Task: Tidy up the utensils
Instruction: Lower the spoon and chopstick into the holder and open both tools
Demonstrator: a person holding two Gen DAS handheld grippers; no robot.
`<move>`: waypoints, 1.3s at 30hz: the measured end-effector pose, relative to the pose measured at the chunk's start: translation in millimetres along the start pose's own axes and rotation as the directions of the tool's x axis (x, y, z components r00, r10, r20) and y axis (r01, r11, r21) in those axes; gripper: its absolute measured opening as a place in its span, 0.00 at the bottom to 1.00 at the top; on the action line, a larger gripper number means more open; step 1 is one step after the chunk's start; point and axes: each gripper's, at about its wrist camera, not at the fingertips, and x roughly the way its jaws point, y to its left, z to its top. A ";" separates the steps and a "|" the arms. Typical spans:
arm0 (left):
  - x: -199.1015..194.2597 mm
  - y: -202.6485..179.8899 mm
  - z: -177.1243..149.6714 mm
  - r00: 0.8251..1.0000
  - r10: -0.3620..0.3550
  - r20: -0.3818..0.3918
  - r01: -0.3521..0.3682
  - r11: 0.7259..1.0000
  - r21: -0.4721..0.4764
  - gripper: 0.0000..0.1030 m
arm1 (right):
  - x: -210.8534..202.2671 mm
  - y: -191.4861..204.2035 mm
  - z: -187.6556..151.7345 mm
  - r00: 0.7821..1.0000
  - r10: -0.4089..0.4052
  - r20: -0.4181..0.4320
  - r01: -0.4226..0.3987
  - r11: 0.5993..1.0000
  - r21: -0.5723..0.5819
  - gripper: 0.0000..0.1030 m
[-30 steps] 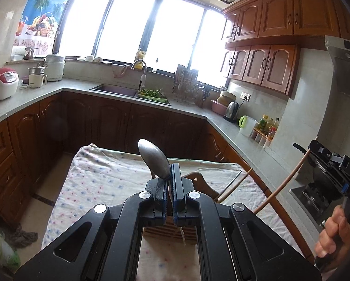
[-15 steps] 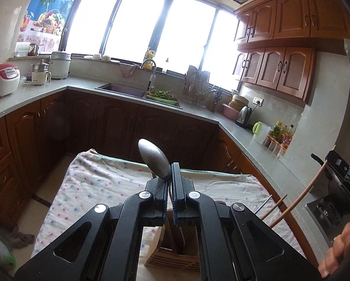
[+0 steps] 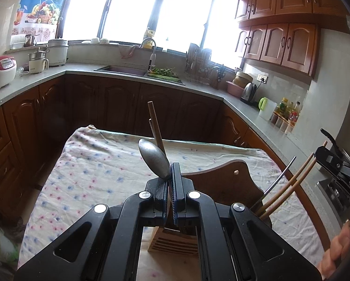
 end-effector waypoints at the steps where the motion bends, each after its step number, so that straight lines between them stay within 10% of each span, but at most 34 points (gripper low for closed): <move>1: 2.3 0.7 -2.2 1.000 0.000 -0.009 0.000 1.000 0.001 0.02 | 2.0 -2.1 -2.2 1.000 0.000 -0.009 0.000 1.000 0.007 0.05; 27: 17.0 -5.6 -9.7 0.996 -0.002 -0.084 0.004 1.000 0.022 0.06 | 11.7 -12.8 -6.8 0.997 -0.018 -0.078 0.021 0.999 0.048 0.12; 34: 7.6 -9.5 -8.7 0.998 -0.006 -0.067 0.008 0.999 0.037 0.23 | 2.7 -13.4 -6.2 0.998 -0.006 -0.056 0.010 0.997 0.070 0.39; 39: -2.7 -8.6 -10.5 0.999 0.014 -0.049 -0.012 0.999 0.036 0.58 | -7.4 -17.8 -8.1 0.999 0.020 -0.037 -0.016 0.994 0.106 0.73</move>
